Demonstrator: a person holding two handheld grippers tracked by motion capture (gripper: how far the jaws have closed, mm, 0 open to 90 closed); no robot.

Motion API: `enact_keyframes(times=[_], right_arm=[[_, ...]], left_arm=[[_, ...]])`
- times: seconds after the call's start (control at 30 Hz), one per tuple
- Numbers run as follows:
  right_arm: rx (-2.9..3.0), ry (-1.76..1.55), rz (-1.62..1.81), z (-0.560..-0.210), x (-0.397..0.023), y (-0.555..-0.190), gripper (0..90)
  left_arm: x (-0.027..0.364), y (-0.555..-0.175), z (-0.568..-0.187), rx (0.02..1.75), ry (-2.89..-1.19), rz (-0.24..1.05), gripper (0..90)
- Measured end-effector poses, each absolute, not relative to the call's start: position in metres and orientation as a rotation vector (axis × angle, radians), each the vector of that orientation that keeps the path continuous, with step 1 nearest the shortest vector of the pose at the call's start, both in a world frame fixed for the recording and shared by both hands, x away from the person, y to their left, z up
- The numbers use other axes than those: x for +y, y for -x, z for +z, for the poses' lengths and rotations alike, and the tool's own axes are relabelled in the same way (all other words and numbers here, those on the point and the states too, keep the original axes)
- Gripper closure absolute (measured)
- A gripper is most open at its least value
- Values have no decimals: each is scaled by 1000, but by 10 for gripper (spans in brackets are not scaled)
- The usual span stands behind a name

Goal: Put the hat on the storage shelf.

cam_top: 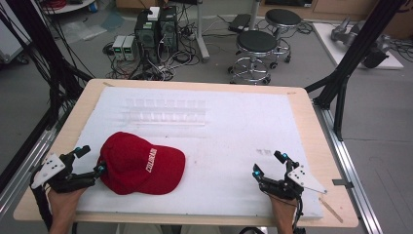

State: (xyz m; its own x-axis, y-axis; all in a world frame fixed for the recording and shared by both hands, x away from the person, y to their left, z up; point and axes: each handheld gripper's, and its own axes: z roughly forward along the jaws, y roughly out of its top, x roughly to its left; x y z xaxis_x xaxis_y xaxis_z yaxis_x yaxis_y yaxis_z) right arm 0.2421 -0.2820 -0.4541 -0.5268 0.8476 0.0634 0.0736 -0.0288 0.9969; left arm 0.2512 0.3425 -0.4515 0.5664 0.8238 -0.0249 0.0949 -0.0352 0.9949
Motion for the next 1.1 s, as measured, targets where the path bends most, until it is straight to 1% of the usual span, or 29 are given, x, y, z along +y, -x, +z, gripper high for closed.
enact_keyframes(times=[0.33,1.1], right_arm=[[1635,-968,1617,-454,-281,-241,87],[1653,-968,1612,-454,-282,-243,87]], left_arm=[[342,-250,-452,798,-1508,719,138],[349,-250,-448,800,-1495,683,135]])
